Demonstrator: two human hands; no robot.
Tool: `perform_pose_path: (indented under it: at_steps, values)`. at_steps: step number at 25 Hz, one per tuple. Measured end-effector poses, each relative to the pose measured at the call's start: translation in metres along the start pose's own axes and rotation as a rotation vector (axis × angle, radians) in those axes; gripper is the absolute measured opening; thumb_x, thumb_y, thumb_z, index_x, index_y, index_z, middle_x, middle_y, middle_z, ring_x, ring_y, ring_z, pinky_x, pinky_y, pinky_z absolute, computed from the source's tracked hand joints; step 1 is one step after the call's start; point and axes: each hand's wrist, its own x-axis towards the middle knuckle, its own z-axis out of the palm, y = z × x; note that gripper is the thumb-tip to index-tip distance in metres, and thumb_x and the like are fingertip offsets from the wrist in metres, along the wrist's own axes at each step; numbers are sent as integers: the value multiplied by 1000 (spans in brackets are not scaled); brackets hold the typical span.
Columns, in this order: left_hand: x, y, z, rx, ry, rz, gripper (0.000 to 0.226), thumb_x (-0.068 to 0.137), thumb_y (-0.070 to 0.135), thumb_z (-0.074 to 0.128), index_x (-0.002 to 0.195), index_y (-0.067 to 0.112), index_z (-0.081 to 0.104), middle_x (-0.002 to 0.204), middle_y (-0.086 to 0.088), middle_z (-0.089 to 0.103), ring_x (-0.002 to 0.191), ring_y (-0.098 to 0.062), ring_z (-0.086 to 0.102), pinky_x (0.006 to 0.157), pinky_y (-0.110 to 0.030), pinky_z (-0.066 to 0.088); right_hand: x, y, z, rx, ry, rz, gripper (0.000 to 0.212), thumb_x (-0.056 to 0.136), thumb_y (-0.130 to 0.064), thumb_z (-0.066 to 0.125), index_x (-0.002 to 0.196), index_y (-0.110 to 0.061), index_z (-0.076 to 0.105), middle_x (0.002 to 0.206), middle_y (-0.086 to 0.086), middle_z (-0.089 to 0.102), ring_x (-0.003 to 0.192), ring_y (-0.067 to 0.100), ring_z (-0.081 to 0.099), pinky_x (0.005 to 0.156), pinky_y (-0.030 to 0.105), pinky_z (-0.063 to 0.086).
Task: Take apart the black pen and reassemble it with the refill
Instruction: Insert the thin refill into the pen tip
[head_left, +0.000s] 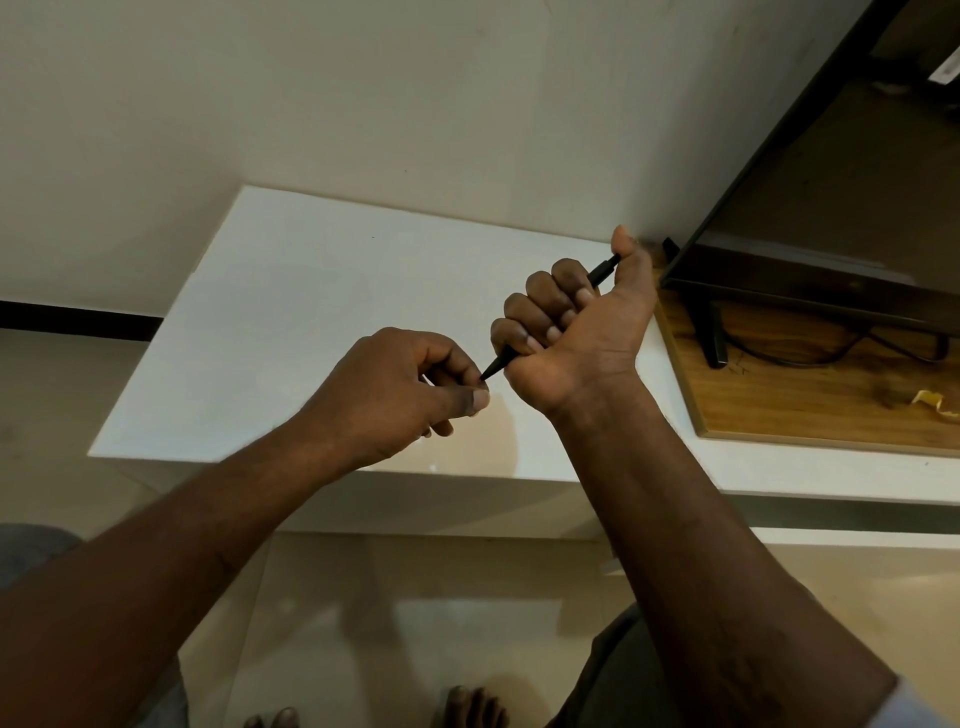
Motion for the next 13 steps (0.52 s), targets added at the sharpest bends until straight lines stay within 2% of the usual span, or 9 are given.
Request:
perform_pose_path:
  at_steps: [5,8,11,13]
  values:
    - [1,-2,-1,8,-27,-7,5,86,33,80,83,33,76,80,14,76,66,-7,75,59,-24,53,-3,-1,5,-168,-87,-103,59,97,-58,48,56,-20,27,51,-4,18,44,13,13,45,25,16]
    - [1,-5,1,32,-63,-20,7,86,35,80,91,33,75,81,13,76,67,-6,74,59,-23,54,-6,0,10,-303,-185,-173,66,101,-64,43,58,-19,22,49,-3,17,44,15,10,45,27,14]
    - [2,-6,2,25,-69,-29,15,87,35,80,101,34,74,81,13,76,68,-6,75,60,-24,55,-9,2,12,-382,-218,-144,70,102,-70,41,61,-17,20,52,-1,15,47,16,8,48,30,10]
    - [3,-7,2,15,-58,-25,20,87,35,79,106,33,73,82,13,76,68,-8,75,61,-26,56,-10,4,12,-405,-259,-111,68,104,-66,37,60,-15,26,54,0,15,48,16,7,50,32,8]
